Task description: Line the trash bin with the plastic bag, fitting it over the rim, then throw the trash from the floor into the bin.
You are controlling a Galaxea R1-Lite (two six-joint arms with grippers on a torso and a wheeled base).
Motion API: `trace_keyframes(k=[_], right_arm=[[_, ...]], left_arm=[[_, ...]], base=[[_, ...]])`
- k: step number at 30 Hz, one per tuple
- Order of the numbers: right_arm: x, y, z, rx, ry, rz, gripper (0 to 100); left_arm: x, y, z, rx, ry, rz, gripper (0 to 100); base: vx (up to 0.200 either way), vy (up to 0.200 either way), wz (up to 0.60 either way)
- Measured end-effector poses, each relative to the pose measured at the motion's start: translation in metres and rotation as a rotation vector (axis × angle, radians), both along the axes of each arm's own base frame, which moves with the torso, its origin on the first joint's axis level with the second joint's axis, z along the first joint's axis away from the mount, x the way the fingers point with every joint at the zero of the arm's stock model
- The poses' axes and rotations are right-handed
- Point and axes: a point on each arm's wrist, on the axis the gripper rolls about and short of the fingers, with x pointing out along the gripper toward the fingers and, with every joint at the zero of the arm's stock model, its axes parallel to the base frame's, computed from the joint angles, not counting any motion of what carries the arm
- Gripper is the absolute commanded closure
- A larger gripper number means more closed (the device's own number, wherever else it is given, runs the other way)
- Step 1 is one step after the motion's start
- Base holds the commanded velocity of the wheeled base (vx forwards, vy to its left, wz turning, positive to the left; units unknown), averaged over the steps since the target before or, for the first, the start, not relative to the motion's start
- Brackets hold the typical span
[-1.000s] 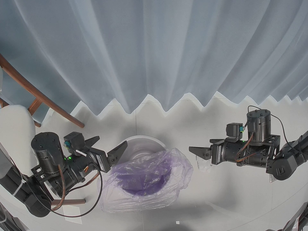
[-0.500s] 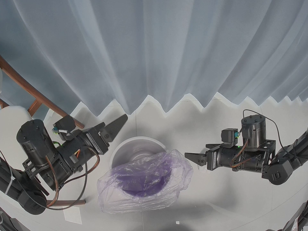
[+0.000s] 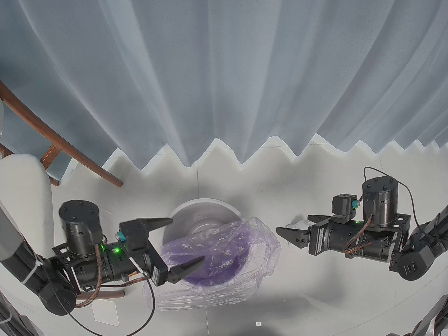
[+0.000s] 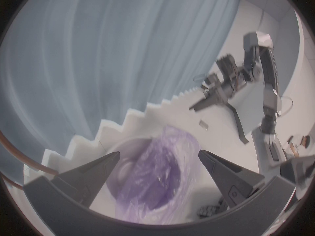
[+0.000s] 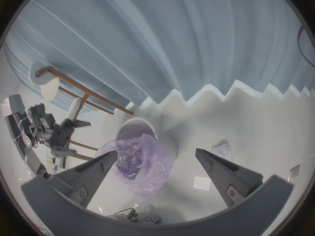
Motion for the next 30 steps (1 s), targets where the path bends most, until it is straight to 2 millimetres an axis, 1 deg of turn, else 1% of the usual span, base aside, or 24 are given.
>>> trace_keyframes(k=[5,11,13,16,19,23,30], right_arm=[[-0.005,-0.002,0.003,0.017,-0.006,-0.013,0],[-0.006,-0.003,0.007,0.033,-0.019,-0.017,0],[-0.006,-0.003,0.008,0.040,-0.025,-0.018,0],[-0.006,-0.003,0.009,0.052,-0.033,-0.020,0],[-0.007,-0.003,0.011,0.061,-0.040,-0.022,0],[-0.007,-0.003,0.013,0.071,-0.047,-0.025,0],[-0.007,-0.003,0.015,0.089,-0.044,-0.034,0]], left_arm=[[0.007,-0.001,-0.018,0.130,0.108,-0.039,0],[0.014,-0.003,-0.022,0.296,0.187,-0.094,0],[0.016,-0.003,-0.019,0.343,0.180,-0.118,0],[0.022,-0.005,-0.013,0.406,0.114,-0.149,0],[0.029,-0.007,-0.009,0.451,0.054,-0.131,0],[0.034,-0.008,-0.011,0.478,0.043,-0.108,0],[0.046,-0.010,-0.021,0.497,0.050,-0.105,0]], base=[[0.000,0.000,0.00],[0.000,0.000,0.00],[0.000,0.000,0.00],[0.000,0.000,0.00],[0.000,0.000,0.00],[0.000,0.000,0.00],[0.000,0.000,0.00]])
